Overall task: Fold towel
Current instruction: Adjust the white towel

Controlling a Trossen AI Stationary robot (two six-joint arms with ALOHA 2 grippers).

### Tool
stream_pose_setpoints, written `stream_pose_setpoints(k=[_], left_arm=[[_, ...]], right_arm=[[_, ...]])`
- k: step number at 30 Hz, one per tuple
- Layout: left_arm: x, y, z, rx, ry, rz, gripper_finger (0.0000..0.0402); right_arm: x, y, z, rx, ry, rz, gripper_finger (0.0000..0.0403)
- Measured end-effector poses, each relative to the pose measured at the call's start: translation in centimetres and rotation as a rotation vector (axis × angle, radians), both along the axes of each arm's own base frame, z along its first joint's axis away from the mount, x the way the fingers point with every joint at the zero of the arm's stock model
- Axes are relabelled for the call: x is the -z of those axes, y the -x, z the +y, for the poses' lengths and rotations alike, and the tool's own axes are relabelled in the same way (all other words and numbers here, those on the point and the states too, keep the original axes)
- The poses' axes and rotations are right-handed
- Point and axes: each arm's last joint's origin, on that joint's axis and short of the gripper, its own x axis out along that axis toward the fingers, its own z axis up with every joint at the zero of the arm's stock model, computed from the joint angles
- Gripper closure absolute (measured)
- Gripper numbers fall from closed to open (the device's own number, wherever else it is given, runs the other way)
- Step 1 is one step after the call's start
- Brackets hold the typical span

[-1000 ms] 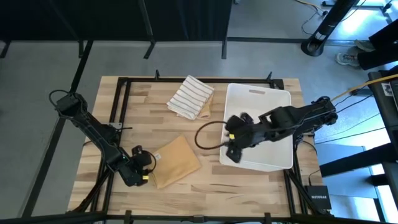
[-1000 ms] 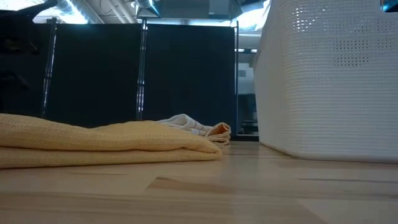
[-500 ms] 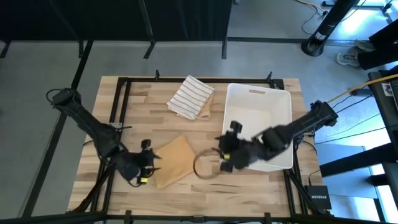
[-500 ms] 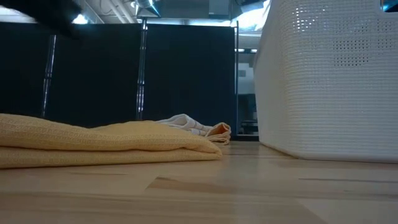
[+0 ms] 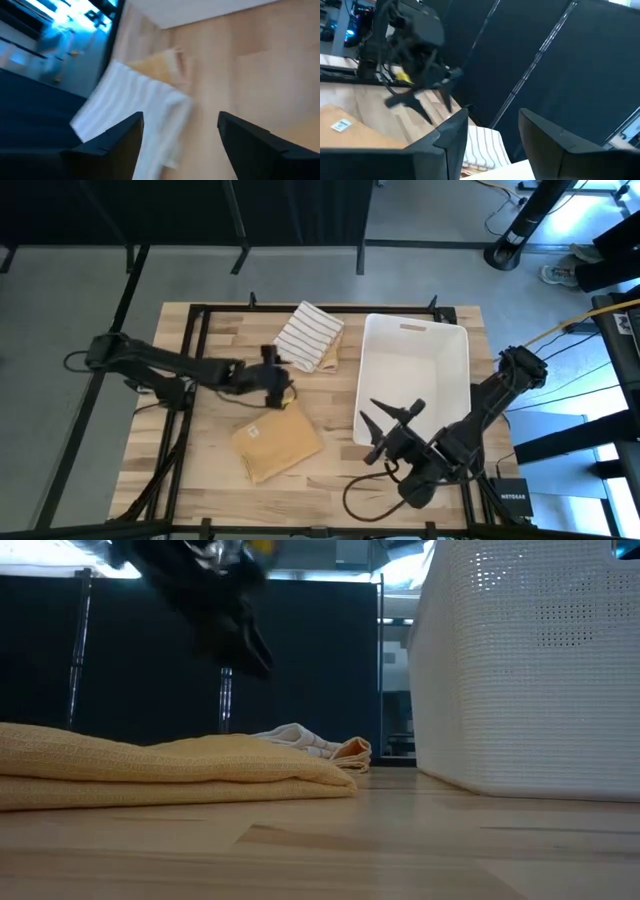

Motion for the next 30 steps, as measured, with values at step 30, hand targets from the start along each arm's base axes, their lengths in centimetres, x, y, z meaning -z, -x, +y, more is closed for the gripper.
stream_pose_setpoints(k=[30], left_arm=[[9.7,-6.3,7.9,-0.004,-0.185,0.258,0.016]], right_arm=[[2.1,1.8,-2.0,-0.002,-0.029,0.106,0.0226]])
